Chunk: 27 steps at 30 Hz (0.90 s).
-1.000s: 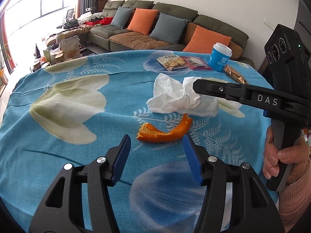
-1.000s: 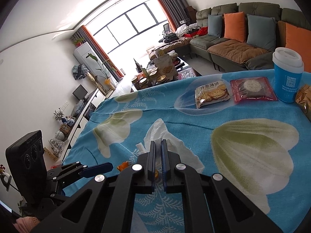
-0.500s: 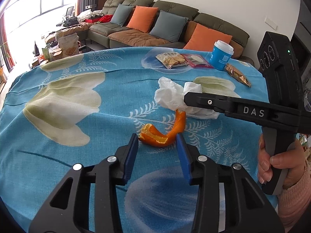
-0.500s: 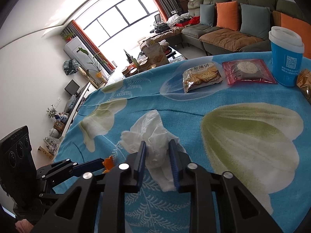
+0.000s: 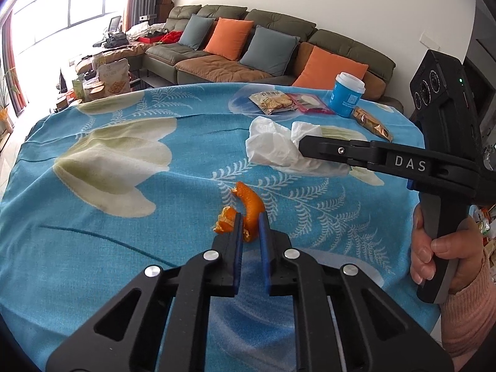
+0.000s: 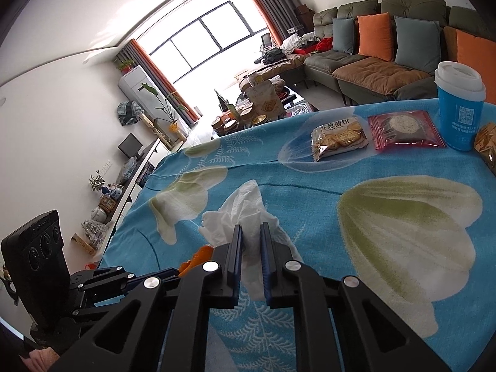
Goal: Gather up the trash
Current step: 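Grasp the orange peel with the left tool and lift it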
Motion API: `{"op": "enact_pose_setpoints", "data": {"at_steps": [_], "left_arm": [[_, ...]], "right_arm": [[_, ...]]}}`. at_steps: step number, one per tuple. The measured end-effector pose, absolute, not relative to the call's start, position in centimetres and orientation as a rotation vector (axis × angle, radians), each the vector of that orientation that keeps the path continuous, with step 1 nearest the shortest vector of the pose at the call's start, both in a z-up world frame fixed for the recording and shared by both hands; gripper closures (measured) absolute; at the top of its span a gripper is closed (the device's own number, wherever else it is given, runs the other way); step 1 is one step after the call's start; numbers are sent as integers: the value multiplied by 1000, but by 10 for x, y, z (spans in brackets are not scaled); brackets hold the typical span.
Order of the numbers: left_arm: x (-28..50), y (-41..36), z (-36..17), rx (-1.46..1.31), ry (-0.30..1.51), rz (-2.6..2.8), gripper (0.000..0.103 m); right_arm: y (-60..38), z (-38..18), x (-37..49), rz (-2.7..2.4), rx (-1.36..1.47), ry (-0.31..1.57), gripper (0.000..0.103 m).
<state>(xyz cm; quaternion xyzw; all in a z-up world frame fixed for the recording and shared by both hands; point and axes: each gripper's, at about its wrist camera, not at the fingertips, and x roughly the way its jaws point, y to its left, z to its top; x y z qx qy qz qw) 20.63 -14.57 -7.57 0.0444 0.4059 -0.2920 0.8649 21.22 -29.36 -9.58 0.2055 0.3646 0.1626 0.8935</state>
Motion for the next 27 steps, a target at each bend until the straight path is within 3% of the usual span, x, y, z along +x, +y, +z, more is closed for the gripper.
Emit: {"op": "enact_pose_setpoints", "data": {"at_steps": [12, 16, 25, 26, 27], "left_arm": [[166, -118, -70, 110, 824, -600, 92], [154, -105, -74, 120, 828, -554, 60], [157, -113, -83, 101, 878, -602, 61], [160, -116, -86, 103, 890, -605, 64], [160, -117, -88, 104, 900, -607, 75]], "right_arm": [[-292, -96, 197, 367, 440, 754, 93], [-290, -98, 197, 377, 439, 762, 93], [-286, -100, 195, 377, 442, 768, 92], [-285, -100, 195, 378, 443, 769, 92], [-285, -100, 194, 378, 442, 770, 92]]}}
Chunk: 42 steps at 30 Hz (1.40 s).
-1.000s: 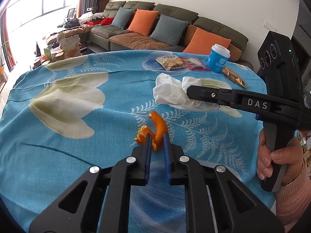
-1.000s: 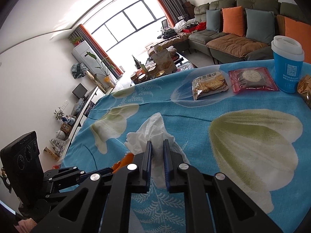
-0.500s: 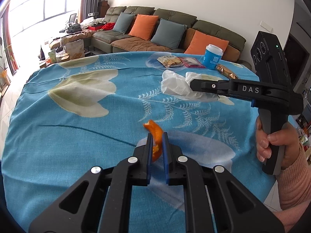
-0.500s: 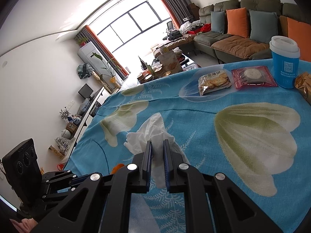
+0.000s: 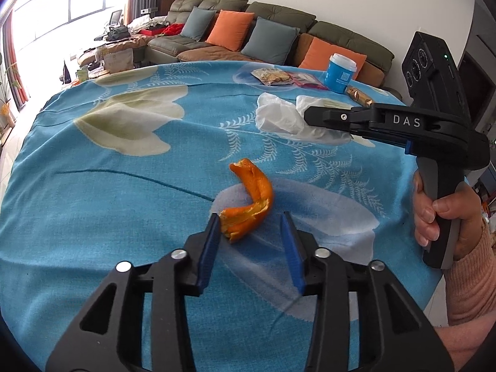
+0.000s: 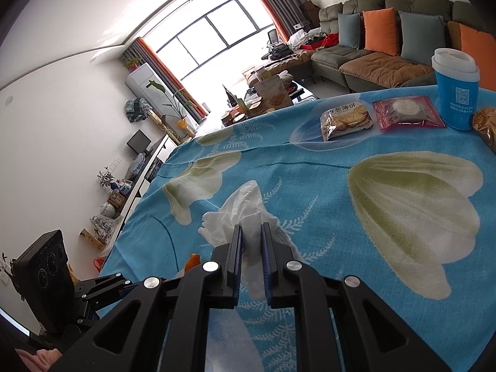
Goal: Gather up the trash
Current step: 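Grasp the orange peel with the left tool and lift it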
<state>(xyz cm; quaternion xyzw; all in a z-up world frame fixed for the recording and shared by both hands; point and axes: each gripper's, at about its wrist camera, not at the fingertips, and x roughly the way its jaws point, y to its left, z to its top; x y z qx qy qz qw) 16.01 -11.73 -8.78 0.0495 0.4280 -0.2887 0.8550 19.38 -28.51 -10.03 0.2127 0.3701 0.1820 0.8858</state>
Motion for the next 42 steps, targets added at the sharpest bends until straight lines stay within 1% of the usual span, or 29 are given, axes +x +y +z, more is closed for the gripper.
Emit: {"op": "enact_pose_setpoints", "data": {"at_steps": [1, 6, 8, 12, 17, 18, 19, 20, 21, 22, 26, 27, 28, 30, 31, 34, 42], "left_arm": [[161, -118, -89, 105, 905, -606, 81], [158, -112, -86, 80, 890, -606, 87], [154, -111, -85, 83, 879, -601, 94], [145, -111, -81, 93, 848, -599, 95], [142, -106, -77, 86, 847, -601, 94], [143, -105, -77, 86, 844, -593, 90], [143, -105, -76, 93, 838, -587, 79], [143, -106, -75, 103, 829, -578, 73], [143, -108, -74, 114, 819, -575, 66], [144, -111, -74, 126, 815, -577, 63], [152, -125, -75, 188, 820, -572, 63], [156, -128, -77, 200, 831, -570, 64], [159, -130, -80, 206, 842, -572, 67], [162, -132, -83, 202, 862, -586, 79], [162, -132, -83, 204, 863, -585, 83], [160, -130, -83, 200, 852, -583, 87], [153, -112, -76, 135, 838, -572, 88]], "right_arm": [[-285, -100, 194, 379, 442, 770, 92], [-283, -101, 189, 384, 440, 768, 92], [-282, -100, 188, 388, 440, 766, 92], [-281, -98, 184, 396, 438, 760, 92], [-279, -97, 183, 396, 438, 758, 92], [-280, -97, 184, 396, 438, 759, 92], [-279, -97, 182, 396, 439, 759, 92], [-278, -96, 181, 396, 439, 760, 92], [-278, -96, 180, 395, 439, 761, 92], [-277, -96, 179, 395, 438, 762, 92], [-276, -96, 179, 394, 440, 764, 92], [-276, -96, 179, 395, 441, 764, 92], [-275, -96, 179, 395, 441, 763, 92], [-275, -96, 179, 395, 439, 763, 92], [-275, -96, 179, 396, 439, 763, 92], [-276, -96, 179, 397, 443, 763, 92], [-272, -93, 175, 418, 443, 752, 92]]}}
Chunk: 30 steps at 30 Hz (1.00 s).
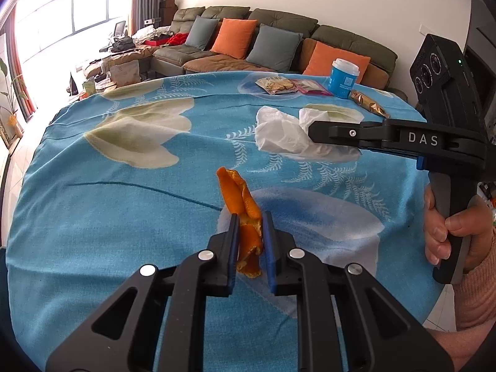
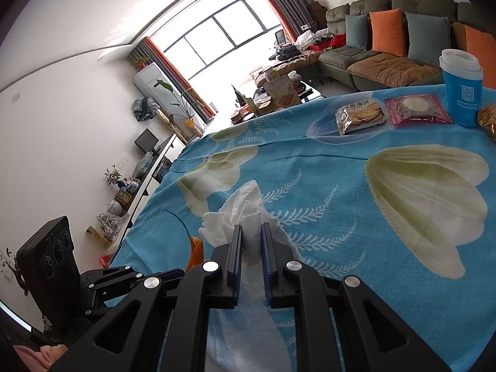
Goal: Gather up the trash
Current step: 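Grasp the orange peel with the left tool and lift it, then carry the held orange peel and tissue with both tools over the bin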
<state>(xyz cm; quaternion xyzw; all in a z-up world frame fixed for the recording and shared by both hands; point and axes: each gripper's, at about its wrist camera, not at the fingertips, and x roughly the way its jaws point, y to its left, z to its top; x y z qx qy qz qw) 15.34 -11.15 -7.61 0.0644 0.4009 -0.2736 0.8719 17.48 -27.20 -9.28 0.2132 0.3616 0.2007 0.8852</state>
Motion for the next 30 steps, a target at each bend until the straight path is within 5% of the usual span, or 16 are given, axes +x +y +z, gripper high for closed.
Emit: {"op": "enact_pose_setpoints", "data": {"at_steps": [30], "left_arm": [[108, -7, -42, -5, 758, -374, 88]], "right_arm": [[-197, -81, 161, 601, 395, 737, 92]]}}
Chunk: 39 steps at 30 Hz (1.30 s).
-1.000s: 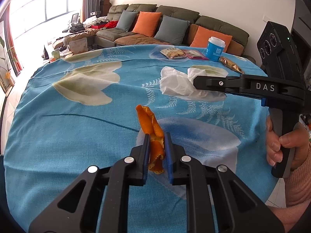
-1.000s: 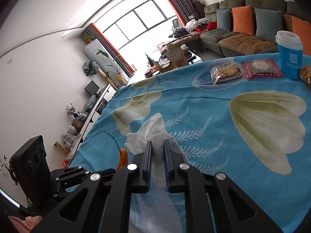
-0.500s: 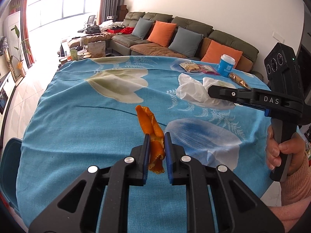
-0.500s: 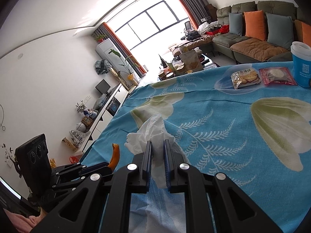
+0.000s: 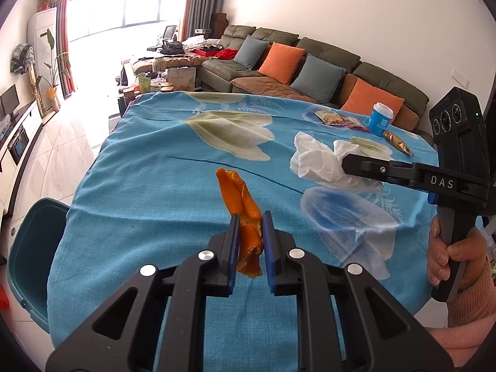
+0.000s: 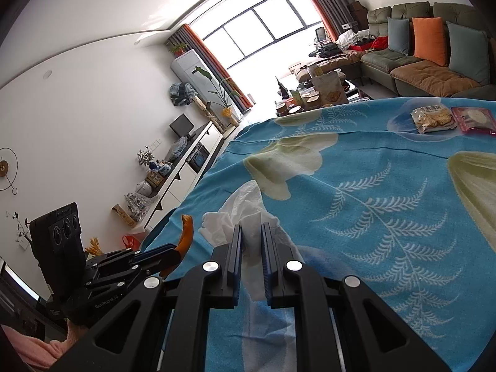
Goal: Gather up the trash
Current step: 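Carry the held orange peel and tissue with both tools over the bin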
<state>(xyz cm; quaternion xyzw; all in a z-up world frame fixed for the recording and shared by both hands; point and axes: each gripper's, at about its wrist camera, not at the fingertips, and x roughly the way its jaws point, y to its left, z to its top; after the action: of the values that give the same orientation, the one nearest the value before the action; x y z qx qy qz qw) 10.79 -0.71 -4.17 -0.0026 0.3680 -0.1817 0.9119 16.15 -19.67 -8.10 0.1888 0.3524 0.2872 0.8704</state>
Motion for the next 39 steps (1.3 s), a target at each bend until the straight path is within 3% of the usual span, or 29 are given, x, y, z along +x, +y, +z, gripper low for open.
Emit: {"op": "enact_pose_setpoints", "data": {"at_steps": [39], "left_arm": [[85, 80, -30, -68, 714, -195, 88]], "right_arm": [[-106, -82, 169, 776, 323, 799, 92]]}}
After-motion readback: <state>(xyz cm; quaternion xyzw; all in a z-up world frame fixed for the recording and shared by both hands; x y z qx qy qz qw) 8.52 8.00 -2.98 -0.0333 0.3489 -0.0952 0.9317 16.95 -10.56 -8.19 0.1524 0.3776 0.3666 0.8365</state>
